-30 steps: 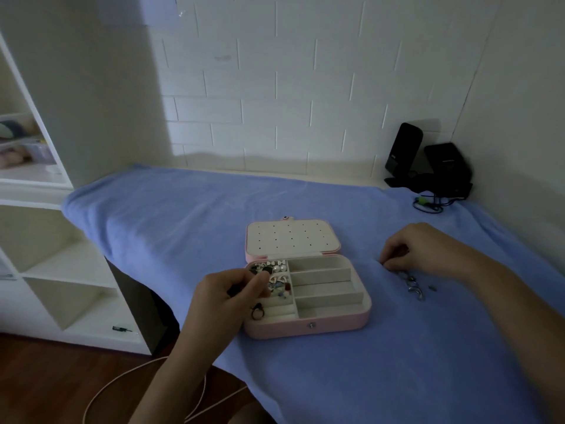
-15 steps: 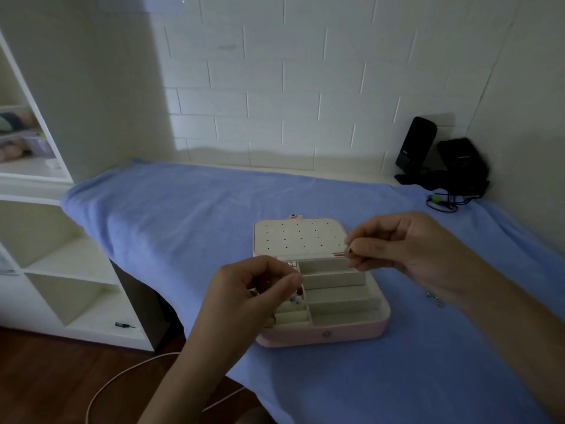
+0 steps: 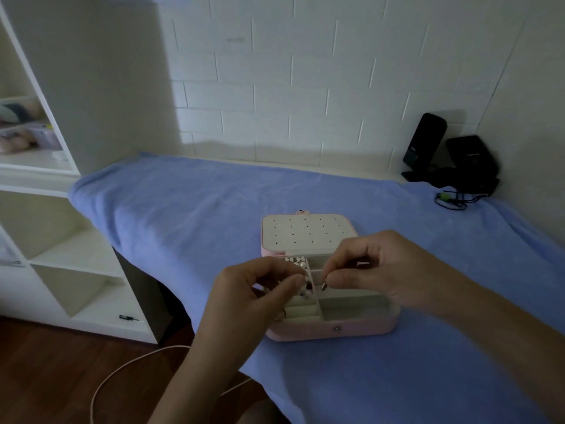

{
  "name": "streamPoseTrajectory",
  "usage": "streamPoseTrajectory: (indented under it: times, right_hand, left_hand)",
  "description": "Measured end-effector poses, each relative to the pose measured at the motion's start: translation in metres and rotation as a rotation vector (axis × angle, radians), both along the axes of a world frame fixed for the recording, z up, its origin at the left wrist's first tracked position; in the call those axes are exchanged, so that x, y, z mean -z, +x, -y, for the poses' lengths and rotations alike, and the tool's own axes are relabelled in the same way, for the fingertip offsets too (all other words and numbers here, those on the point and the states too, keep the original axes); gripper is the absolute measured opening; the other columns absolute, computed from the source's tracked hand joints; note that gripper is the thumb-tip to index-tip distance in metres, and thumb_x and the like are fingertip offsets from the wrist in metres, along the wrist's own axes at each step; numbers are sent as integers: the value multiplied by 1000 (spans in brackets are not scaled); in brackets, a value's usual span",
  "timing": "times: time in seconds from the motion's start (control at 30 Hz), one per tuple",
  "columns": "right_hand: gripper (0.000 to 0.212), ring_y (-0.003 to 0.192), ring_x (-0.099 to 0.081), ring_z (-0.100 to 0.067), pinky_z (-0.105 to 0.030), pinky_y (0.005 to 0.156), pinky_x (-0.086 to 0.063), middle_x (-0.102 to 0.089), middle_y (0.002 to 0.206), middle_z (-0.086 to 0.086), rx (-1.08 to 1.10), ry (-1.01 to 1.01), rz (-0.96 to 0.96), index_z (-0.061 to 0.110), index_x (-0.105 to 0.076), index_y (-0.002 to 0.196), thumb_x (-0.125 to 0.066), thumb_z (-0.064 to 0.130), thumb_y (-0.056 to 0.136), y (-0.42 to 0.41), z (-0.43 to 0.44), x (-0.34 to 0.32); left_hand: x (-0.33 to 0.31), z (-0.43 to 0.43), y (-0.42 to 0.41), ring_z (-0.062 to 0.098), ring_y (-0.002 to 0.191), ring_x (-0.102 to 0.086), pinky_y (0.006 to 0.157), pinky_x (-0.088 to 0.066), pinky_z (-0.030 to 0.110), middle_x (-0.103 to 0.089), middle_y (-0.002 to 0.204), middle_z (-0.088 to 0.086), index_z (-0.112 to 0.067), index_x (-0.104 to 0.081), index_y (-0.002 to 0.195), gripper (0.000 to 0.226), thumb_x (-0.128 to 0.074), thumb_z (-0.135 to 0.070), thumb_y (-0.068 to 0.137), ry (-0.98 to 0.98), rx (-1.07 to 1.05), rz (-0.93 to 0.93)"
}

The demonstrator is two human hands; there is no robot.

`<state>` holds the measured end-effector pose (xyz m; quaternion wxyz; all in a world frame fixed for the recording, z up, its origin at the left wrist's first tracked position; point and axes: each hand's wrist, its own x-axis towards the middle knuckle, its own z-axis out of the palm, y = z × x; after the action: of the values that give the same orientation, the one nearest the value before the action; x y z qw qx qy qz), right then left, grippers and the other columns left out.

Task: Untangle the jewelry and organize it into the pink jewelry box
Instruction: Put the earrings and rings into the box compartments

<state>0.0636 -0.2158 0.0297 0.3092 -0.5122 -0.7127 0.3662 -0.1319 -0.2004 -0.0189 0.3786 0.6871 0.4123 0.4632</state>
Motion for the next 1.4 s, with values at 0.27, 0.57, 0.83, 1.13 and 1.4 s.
streamPoseTrajectory:
  times: [0.27, 0.57, 0.83, 1.13, 1.4]
  right_hand:
    - [5, 72, -50, -4, -21, 66, -39, -56, 76, 5, -134, 62, 537, 31, -72, 83, -67, 29, 85, -34, -18, -2]
    - [7, 58, -47, 16, -6, 54, -34, -51, 49, 32, -197, -54, 623, 28, -70, 81, -66, 26, 86, -47, -28, -5]
    - [3, 65, -50, 12, -10, 54, -34, -55, 54, 26, -107, 27, 587, 31, -74, 76, -75, 28, 77, -50, -30, 1]
    - [10, 67, -52, 1, -38, 70, -53, -54, 57, 30, -44, 63, 616, 44, -69, 68, -72, 37, 75, -48, -28, 8]
    - [7, 73, -54, -3, -40, 71, -53, -53, 64, 17, 27, 166, 594, 40, -70, 75, -72, 46, 74, -44, -21, 18]
  left_hand:
    - [25, -13, -21, 7, 95, -53, 76, -46, 26, -52, 105, -17, -41, -63, 95, 26, -73, -26, 76, -107, -149, -70]
    - [31, -16, -24, 1, 97, -47, 72, -38, 13, -53, 110, -18, -41, -60, 102, 29, -71, -26, 79, -184, -40, -97]
    - [36, -18, -25, -7, 93, -46, 65, -38, 3, -50, 109, -22, -42, -59, 102, 29, -70, -27, 79, -176, -38, -84]
    - [29, -19, -23, -10, 95, -50, 74, -45, 7, -55, 112, -16, -38, -57, 108, 48, -73, -45, 63, -191, 21, -120]
    - [27, -18, -20, -9, 85, -55, 64, -43, 4, -61, 106, -11, -28, -60, 111, 37, -73, -17, 78, -173, 5, -96]
